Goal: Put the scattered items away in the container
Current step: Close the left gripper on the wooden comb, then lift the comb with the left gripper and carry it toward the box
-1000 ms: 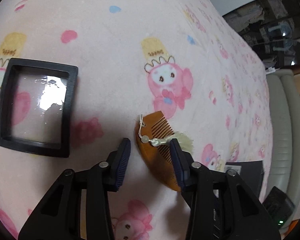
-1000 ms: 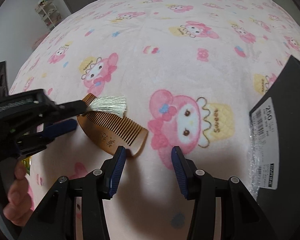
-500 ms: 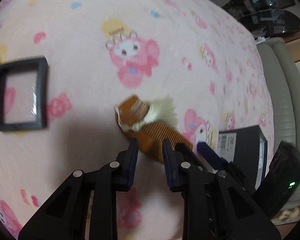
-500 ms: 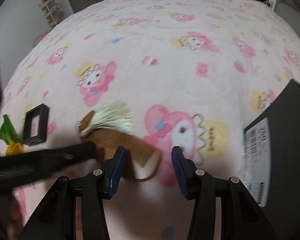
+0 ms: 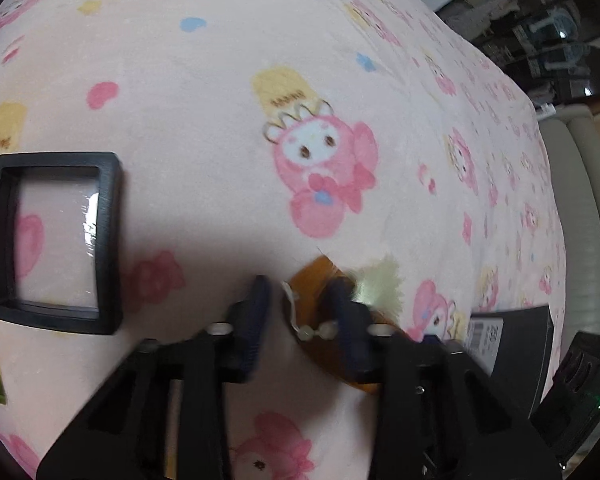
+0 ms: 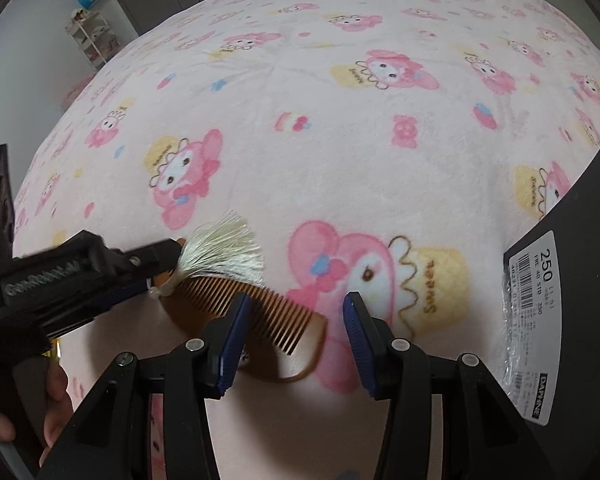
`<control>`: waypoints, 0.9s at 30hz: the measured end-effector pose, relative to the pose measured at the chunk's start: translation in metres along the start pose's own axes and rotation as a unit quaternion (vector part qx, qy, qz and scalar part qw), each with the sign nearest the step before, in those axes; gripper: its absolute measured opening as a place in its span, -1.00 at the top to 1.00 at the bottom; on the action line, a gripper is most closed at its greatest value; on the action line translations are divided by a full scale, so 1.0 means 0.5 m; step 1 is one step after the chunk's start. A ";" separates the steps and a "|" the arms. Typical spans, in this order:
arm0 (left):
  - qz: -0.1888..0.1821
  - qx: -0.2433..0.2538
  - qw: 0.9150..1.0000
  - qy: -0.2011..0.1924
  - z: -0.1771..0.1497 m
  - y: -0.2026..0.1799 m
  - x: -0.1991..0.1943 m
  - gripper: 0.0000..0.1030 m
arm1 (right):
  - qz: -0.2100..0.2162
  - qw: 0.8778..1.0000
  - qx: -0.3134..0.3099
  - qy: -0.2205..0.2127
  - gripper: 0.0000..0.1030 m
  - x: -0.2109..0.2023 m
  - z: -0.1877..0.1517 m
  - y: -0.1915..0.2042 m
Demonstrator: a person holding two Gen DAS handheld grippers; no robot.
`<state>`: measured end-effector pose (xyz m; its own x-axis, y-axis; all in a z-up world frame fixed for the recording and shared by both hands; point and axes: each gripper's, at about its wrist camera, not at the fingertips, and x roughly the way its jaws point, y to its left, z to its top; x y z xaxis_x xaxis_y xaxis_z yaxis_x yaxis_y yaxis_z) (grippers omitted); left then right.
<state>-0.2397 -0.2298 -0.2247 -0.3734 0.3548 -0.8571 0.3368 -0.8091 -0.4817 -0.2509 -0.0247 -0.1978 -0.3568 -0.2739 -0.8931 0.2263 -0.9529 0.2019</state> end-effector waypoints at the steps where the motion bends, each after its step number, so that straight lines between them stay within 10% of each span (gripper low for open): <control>1: 0.002 0.007 1.000 0.007 -0.006 -0.009 -0.002 0.60 | 0.002 1.000 -0.001 0.001 0.15 -0.003 -0.003 0.000; 7: -0.008 0.031 0.999 0.037 -0.049 -0.029 -0.031 0.60 | -0.009 1.000 0.007 -0.004 0.15 -0.022 -0.010 -0.019; 11: -0.005 0.010 1.000 0.013 -0.038 -0.002 -0.057 0.16 | -0.011 1.000 0.004 0.002 0.15 -0.023 -0.009 -0.026; 27: -0.025 0.031 0.997 0.066 -0.076 -0.039 0.000 0.19 | 0.026 0.999 0.025 0.015 0.04 -0.007 -0.041 -0.017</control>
<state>-0.2133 -0.1959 -0.2222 -0.2706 0.4498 -0.8511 0.2657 -0.8149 -0.5151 -0.2330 -0.0128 -0.2045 -0.3183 -0.3193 -0.8926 0.1978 -0.9432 0.2669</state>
